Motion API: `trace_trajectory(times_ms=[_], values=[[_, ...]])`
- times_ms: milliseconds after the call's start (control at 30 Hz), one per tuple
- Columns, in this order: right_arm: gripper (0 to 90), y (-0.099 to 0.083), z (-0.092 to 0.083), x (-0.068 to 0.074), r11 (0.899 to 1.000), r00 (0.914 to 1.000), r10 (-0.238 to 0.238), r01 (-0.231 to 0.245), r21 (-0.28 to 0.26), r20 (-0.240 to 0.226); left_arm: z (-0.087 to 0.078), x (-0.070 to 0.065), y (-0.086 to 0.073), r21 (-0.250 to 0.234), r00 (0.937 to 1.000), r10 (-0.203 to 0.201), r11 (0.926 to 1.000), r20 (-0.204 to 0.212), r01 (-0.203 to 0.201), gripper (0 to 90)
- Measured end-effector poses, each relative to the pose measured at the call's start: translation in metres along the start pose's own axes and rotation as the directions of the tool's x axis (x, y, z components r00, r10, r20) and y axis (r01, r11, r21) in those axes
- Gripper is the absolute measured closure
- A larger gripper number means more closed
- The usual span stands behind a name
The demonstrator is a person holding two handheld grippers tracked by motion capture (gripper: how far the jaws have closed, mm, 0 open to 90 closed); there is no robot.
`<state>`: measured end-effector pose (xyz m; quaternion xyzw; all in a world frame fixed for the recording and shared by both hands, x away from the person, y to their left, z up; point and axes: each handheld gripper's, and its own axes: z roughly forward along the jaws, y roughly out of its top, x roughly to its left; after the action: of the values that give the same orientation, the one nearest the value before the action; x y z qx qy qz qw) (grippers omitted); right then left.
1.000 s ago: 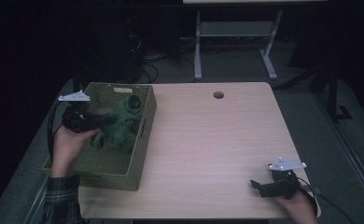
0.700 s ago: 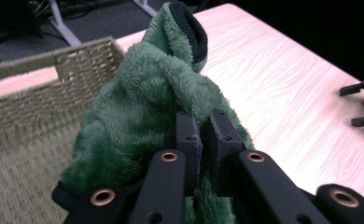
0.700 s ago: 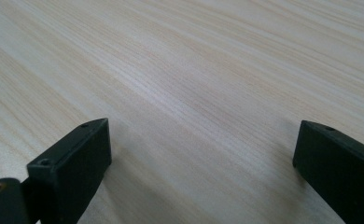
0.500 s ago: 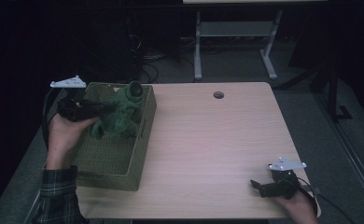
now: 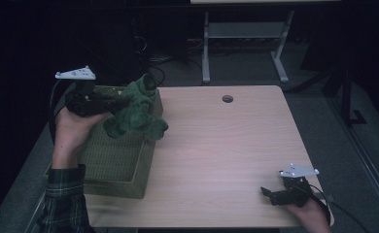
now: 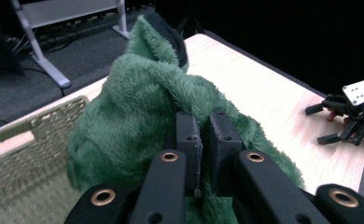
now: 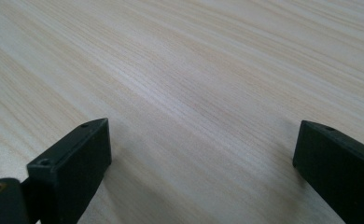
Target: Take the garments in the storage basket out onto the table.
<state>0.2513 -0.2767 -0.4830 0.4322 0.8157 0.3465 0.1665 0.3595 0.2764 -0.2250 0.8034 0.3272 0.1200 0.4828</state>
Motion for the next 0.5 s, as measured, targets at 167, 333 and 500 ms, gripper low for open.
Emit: trace_trajectory(times_ms=[167, 333, 500], values=[[3.8, 0.0, 0.0, 0.0, 1.0, 1.0, 0.0, 0.0, 0.0, 0.0, 0.005, -0.008, 0.01, -0.016, 0.9999, 0.015, 0.9998, 0.009, -0.015, 84.2], [3.8, 0.0, 0.0, 0.0, 1.0, 1.0, 0.0, 0.0, 0.0, 0.0, 0.01, -0.015, 0.019, -0.028, 0.9993, 0.031, 0.9991, 0.021, -0.031, 84.3], [3.8, 0.0, 0.0, 0.0, 1.0, 1.0, 0.0, 0.0, 0.0, 0.0, 0.018, -0.024, 0.029, -0.038, 0.9981, 0.048, 0.9982, 0.037, -0.047, 84.3]])
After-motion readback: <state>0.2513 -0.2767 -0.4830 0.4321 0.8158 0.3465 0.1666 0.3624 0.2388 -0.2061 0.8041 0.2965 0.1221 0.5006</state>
